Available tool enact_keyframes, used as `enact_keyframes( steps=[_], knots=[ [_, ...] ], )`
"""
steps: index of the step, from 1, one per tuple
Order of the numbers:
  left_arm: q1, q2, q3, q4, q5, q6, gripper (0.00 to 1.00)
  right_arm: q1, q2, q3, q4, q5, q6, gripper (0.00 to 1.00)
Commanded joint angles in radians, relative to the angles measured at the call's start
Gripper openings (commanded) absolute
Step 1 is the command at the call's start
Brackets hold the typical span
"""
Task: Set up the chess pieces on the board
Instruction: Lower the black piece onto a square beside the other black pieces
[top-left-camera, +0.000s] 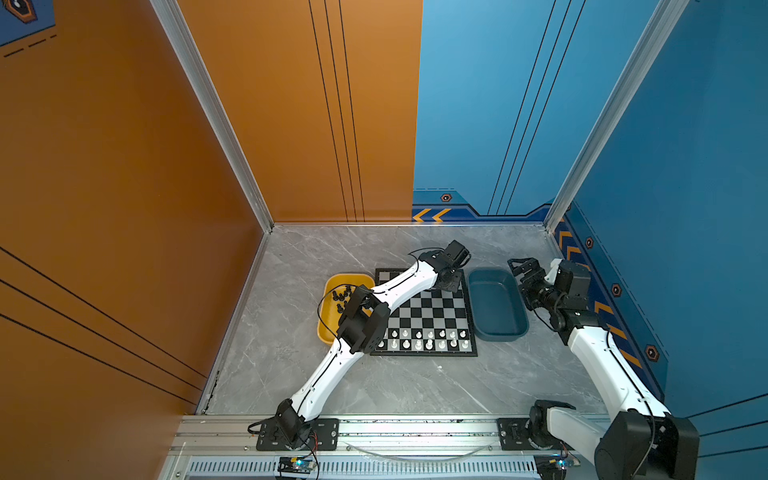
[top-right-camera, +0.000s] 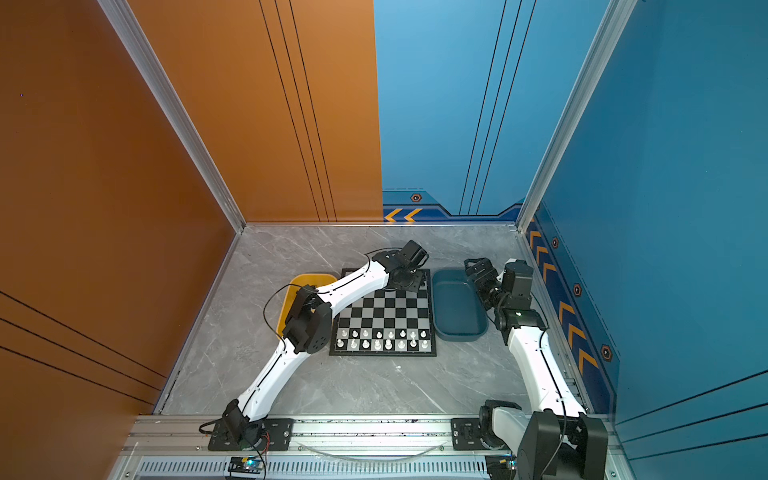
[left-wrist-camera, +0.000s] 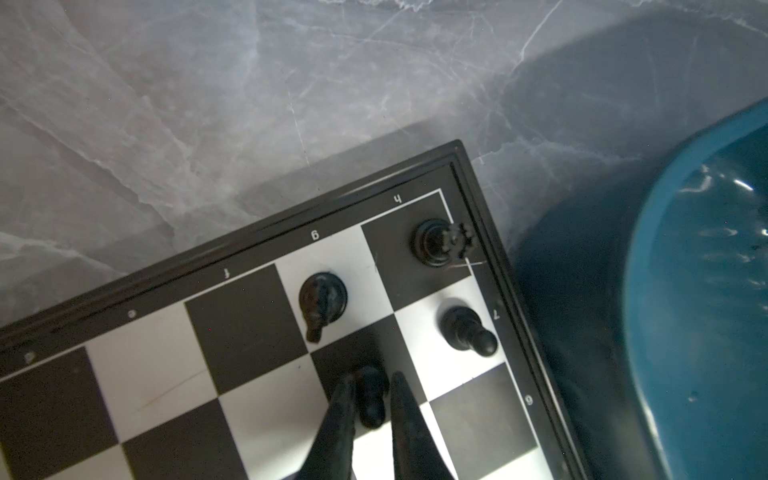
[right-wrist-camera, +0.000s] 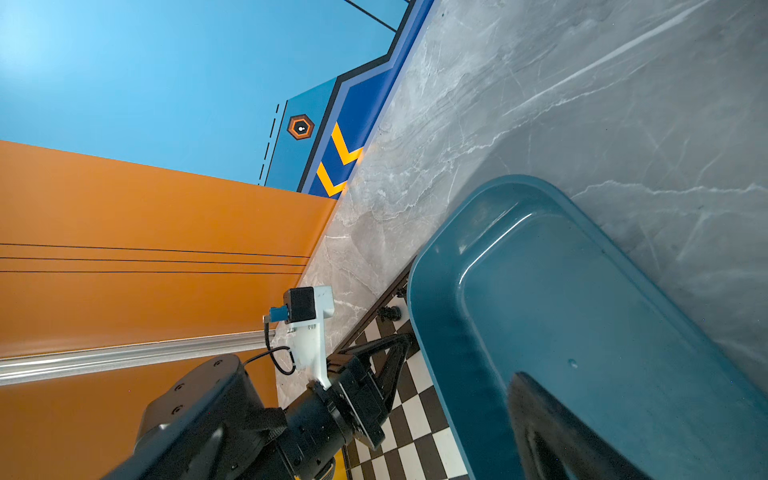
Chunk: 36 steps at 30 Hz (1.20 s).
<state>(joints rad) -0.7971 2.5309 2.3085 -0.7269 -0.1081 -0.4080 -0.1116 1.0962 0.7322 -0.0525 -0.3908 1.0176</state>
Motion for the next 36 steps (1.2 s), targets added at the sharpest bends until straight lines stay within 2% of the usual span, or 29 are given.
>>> enact_keyframes(
  steps=[1, 36],
  knots=[
    [-0.017, 0.032, 0.023, -0.024, -0.004, 0.018, 0.19, -0.005, 0.007, 0.018, -0.001, -0.014, -0.024, 1.00],
    [-0.024, -0.004, -0.071, -0.042, -0.036, 0.038, 0.28, -0.007, -0.001, 0.018, 0.000, -0.022, -0.019, 1.00]
  ],
)
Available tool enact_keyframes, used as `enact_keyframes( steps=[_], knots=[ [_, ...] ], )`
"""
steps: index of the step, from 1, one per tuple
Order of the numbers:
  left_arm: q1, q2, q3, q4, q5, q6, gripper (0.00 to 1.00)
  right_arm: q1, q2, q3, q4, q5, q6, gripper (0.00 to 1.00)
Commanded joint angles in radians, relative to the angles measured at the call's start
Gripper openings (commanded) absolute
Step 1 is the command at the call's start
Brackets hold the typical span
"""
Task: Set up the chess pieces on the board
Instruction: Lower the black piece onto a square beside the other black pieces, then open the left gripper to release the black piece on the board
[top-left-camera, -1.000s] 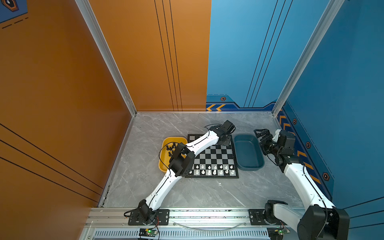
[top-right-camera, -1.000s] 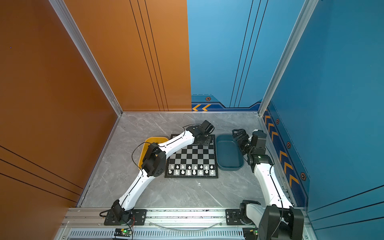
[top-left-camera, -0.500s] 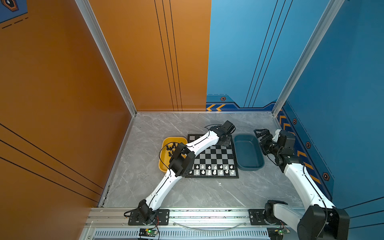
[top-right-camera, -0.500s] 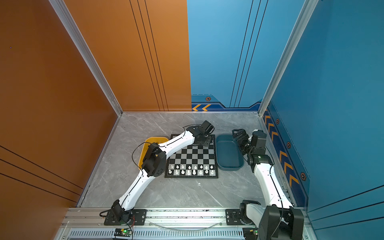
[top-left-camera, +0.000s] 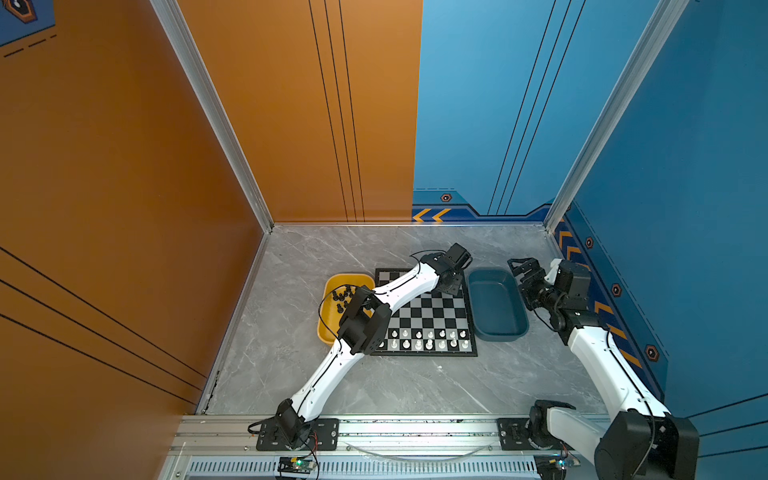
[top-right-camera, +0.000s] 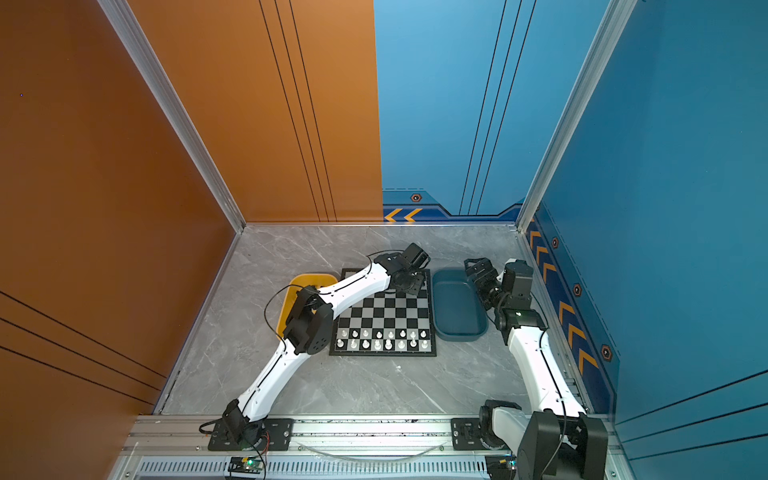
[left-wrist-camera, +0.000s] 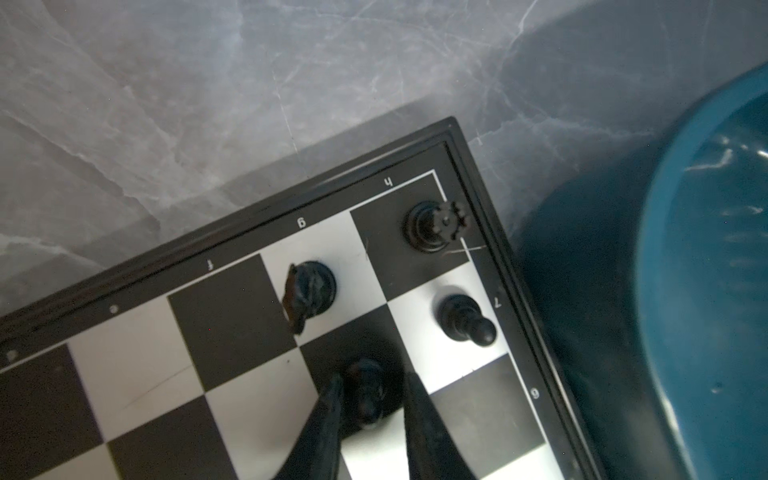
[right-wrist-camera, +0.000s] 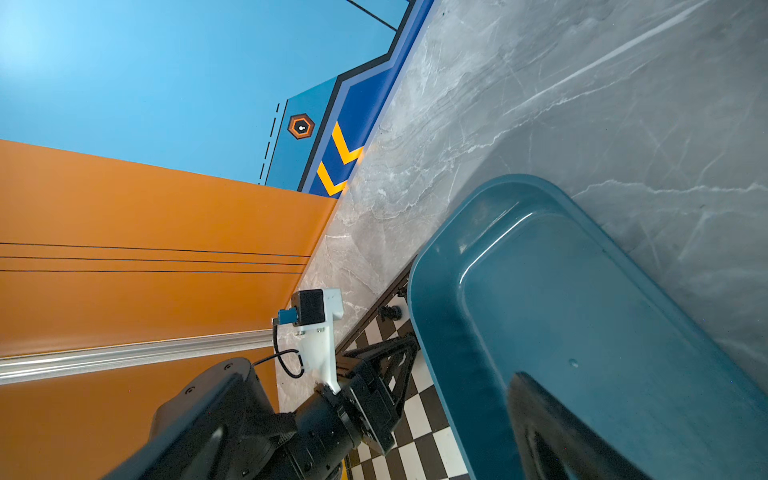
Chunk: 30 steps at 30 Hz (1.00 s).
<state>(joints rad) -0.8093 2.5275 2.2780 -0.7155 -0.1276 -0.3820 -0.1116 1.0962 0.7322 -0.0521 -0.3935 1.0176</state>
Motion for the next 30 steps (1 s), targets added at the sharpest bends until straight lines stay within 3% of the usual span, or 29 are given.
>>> enact_keyframes(
  steps=[1, 22, 30],
  knots=[
    [-0.013, -0.004, -0.044, -0.053, -0.018, 0.014, 0.29, -0.007, -0.002, 0.018, -0.001, -0.019, -0.019, 1.00],
    [-0.026, -0.092, -0.133, -0.053, -0.058, 0.025, 0.36, -0.007, -0.037, 0.011, -0.015, -0.018, -0.016, 1.00],
    [-0.037, -0.226, -0.206, -0.052, -0.078, 0.043, 0.36, -0.005, -0.050, 0.010, -0.018, -0.015, -0.016, 1.00]
  ],
)
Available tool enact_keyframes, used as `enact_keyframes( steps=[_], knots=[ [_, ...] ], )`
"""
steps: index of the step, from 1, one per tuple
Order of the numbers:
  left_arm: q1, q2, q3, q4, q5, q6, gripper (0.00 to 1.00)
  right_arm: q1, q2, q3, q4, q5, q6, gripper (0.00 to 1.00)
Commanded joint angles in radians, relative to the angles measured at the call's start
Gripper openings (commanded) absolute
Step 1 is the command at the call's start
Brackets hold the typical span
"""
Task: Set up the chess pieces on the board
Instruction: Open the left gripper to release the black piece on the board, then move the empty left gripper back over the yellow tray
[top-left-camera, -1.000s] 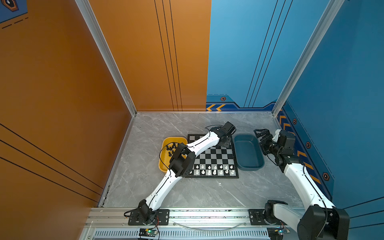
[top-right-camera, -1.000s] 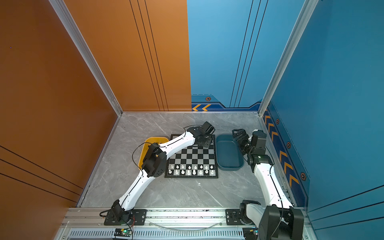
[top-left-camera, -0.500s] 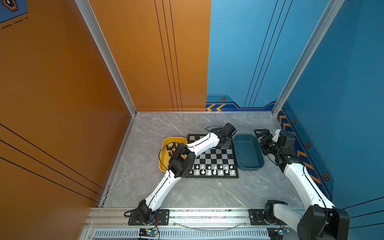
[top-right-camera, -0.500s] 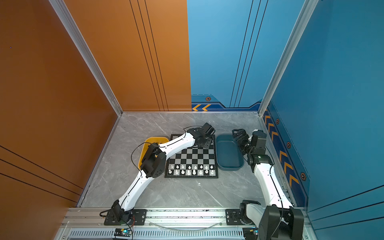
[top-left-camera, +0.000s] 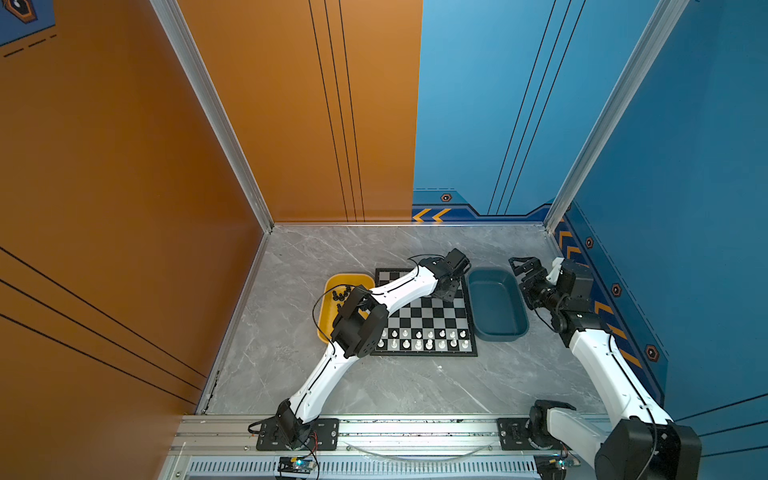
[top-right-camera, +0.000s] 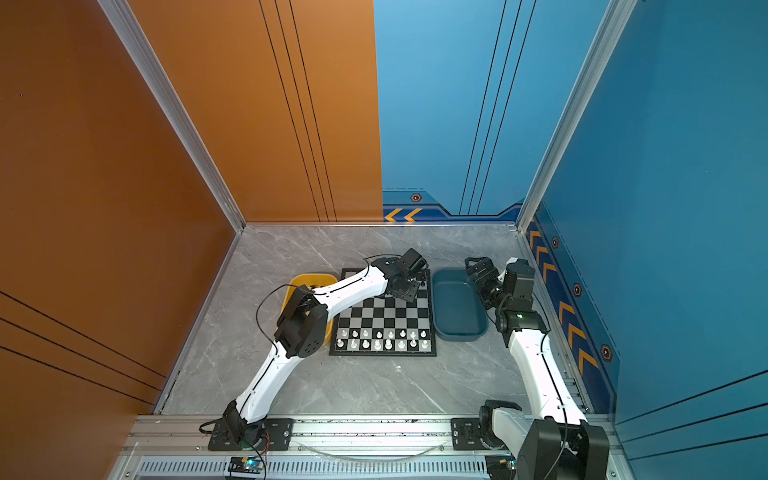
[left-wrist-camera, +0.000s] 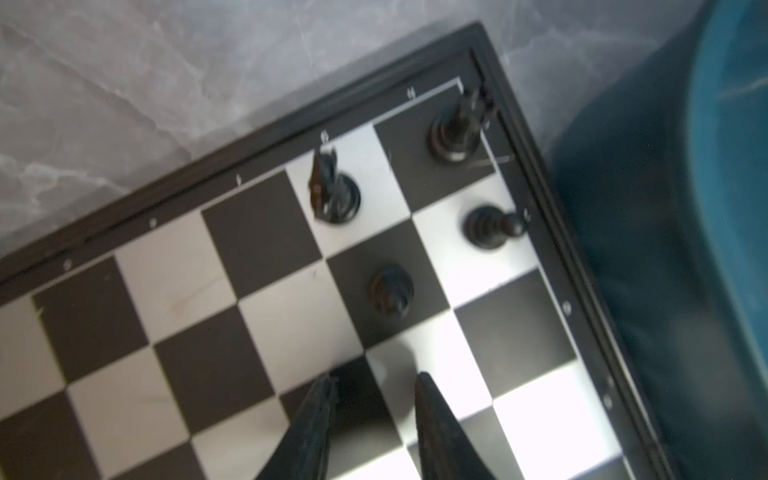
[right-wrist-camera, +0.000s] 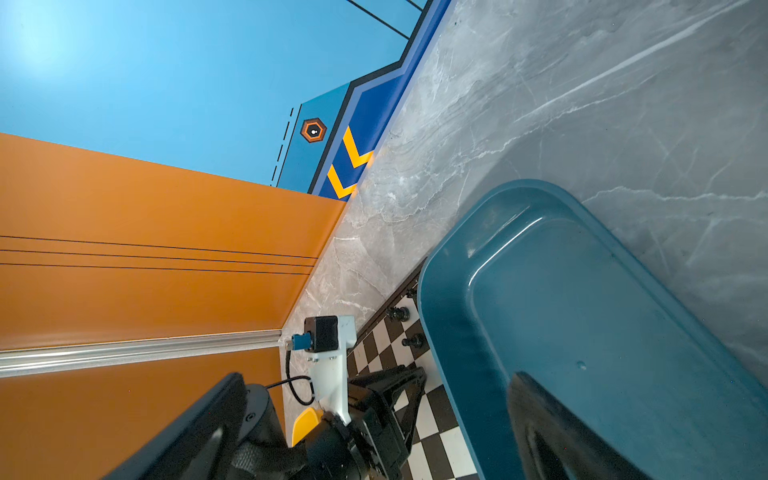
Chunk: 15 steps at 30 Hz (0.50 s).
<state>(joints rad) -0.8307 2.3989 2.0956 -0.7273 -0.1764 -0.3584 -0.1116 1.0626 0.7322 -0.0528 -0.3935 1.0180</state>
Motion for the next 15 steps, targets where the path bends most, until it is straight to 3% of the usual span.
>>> enact_keyframes(
  steps=[1, 9, 15],
  knots=[
    [-0.016, -0.125, -0.037, -0.040, -0.034, 0.024, 0.36, -0.005, -0.017, 0.010, -0.017, -0.015, -0.015, 1.00],
    [-0.010, -0.415, -0.237, -0.032, -0.087, 0.065, 0.36, -0.002, -0.017, 0.011, -0.015, -0.012, -0.012, 1.00],
    [0.070, -0.649, -0.470, 0.010, -0.139, 0.046, 0.39, 0.006, -0.006, 0.018, -0.015, -0.004, -0.012, 1.00]
  ],
)
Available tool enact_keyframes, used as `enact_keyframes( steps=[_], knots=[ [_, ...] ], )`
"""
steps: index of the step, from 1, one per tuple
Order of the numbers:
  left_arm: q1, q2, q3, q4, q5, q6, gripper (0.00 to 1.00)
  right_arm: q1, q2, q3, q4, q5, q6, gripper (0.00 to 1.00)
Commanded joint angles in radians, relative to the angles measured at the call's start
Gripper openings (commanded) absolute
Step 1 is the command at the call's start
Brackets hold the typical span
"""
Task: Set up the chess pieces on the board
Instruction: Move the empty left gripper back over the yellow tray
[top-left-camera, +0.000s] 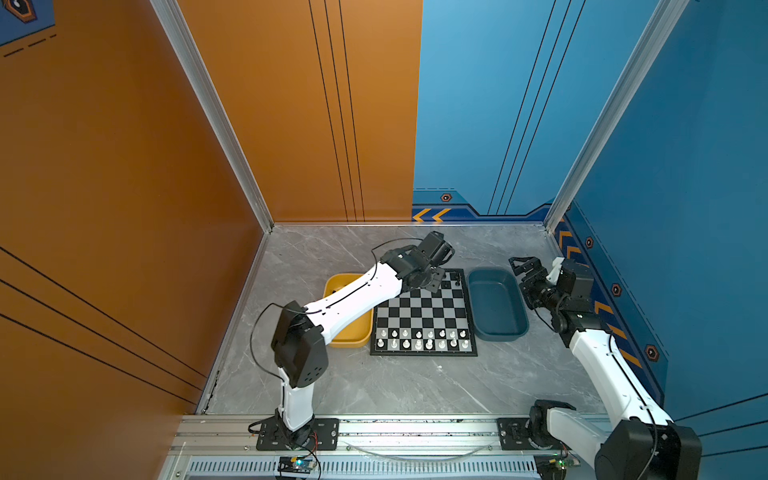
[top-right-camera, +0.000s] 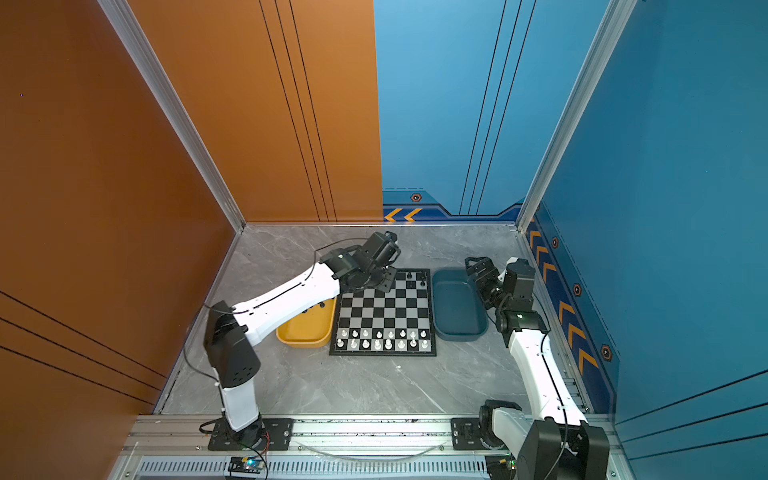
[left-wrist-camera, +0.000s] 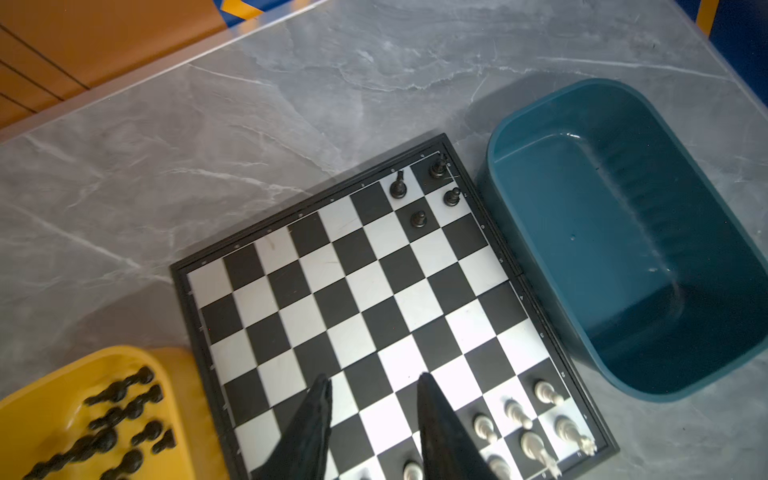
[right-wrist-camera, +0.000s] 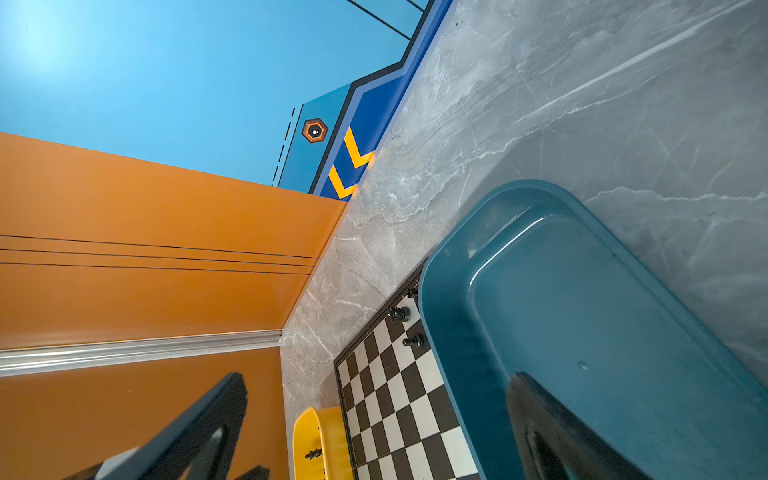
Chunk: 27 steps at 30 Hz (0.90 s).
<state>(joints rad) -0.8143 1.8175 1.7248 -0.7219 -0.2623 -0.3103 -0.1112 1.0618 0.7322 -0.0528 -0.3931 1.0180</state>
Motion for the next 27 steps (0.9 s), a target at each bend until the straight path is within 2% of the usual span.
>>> enact_keyframes(
  steps=[1, 6, 11, 19, 27],
  knots=[
    [0.081, -0.103, -0.149, 0.020, -0.052, -0.015, 0.39, 0.007, -0.003, 0.018, -0.014, -0.003, -0.012, 1.00],
    [0.242, -0.229, -0.359, 0.084, 0.017, -0.091, 0.38, 0.021, 0.006, 0.026, -0.016, 0.000, -0.010, 1.00],
    [0.357, -0.250, -0.472, 0.139, 0.056, -0.123, 0.38, 0.030, 0.001, 0.033, -0.034, 0.024, -0.018, 1.00],
    [0.427, -0.144, -0.478, 0.184, 0.106, -0.134, 0.39, 0.038, 0.003, 0.039, -0.045, 0.042, -0.022, 1.00],
    [0.429, -0.038, -0.435, 0.199, 0.144, -0.136, 0.40, 0.041, 0.008, 0.043, -0.051, 0.052, -0.025, 1.00]
  ],
)
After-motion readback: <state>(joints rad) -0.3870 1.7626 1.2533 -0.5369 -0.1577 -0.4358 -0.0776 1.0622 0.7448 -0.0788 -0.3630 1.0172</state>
